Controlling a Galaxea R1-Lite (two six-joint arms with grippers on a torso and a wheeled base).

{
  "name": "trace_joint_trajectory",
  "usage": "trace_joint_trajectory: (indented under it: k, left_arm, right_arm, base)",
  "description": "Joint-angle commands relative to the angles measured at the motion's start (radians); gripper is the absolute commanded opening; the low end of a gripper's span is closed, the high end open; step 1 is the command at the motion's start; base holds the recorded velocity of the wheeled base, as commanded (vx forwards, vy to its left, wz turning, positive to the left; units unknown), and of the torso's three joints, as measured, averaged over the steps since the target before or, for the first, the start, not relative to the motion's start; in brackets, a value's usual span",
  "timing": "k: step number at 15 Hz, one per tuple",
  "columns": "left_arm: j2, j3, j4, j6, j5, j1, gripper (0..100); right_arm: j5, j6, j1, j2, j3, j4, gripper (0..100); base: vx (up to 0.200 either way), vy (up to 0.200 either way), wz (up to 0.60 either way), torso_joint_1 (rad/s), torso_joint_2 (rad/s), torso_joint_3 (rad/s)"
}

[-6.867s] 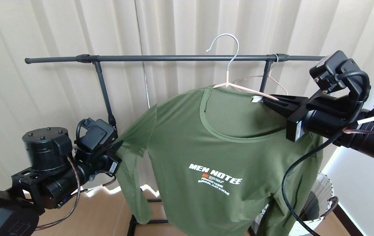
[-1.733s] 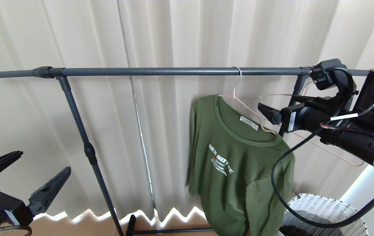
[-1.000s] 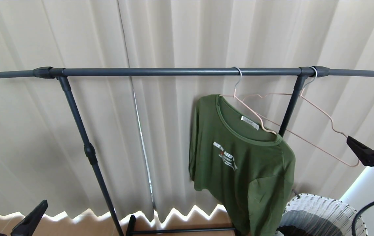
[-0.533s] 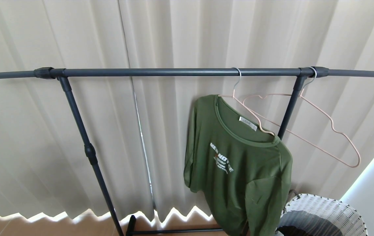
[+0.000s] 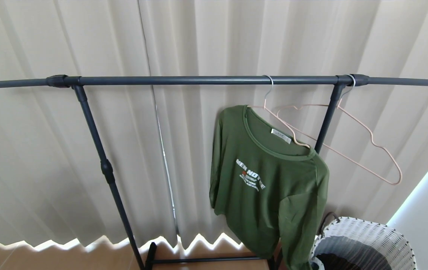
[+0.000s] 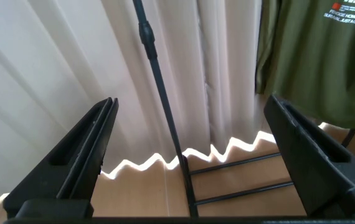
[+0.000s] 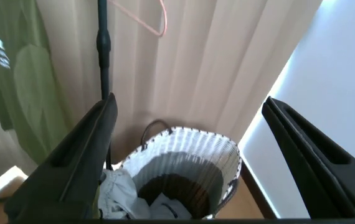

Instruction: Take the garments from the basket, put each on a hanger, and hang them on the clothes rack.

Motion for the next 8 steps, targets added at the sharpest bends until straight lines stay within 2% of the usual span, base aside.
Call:
trace_joint_trajectory:
  k: [1,5,8]
  left_arm:
    - [-0.007,0.000,0.000,-0.001,0.000,0.000,100]
    - [-0.007,0.000,0.001,-0.009,0.001,0.000,100]
    - [-0.007,0.000,0.001,-0.015,0.000,0.000,100]
  right_arm:
    - [0.003,0.000,0.010,-0.093,0.002,-0.021,100]
    - [0.003,0.009,0.010,-0.093,0.002,-0.023,100]
    - [0.003,0.035,0.010,-0.093,0.002,-0.023,100]
  base:
    - [-0.200,0.000,0.00,-0.012,0.00,0.002]
    - [-0.200,0.000,0.00,-0.012,0.02,0.015]
    - [0.000,0.000,0.00,-0.144,0.37,0.230]
